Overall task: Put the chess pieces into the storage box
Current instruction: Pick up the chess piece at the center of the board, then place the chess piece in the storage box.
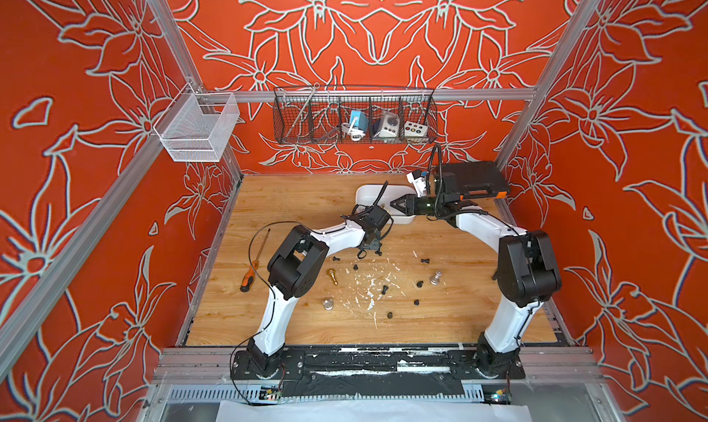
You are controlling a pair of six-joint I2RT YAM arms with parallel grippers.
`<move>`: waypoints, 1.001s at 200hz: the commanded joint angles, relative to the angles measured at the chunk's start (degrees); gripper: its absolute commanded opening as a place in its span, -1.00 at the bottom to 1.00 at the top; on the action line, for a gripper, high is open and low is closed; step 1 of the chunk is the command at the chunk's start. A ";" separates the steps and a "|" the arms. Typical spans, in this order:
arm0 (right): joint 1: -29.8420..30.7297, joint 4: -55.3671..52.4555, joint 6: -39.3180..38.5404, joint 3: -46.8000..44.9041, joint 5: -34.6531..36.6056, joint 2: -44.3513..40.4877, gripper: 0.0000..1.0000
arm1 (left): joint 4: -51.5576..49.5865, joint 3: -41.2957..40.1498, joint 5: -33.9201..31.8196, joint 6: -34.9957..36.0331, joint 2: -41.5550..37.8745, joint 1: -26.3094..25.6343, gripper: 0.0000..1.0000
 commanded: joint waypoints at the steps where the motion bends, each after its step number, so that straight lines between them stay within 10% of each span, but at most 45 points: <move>1: -0.47 -0.49 -1.25 -0.74 -0.65 -2.57 -0.17 | -2.09 3.07 0.11 1.88 -0.67 -0.41 -0.60; 200: -2.70 -20.28 -11.02 -16.50 10.67 -20.20 -0.19 | 2.13 31.79 12.01 7.44 13.09 10.64 -0.56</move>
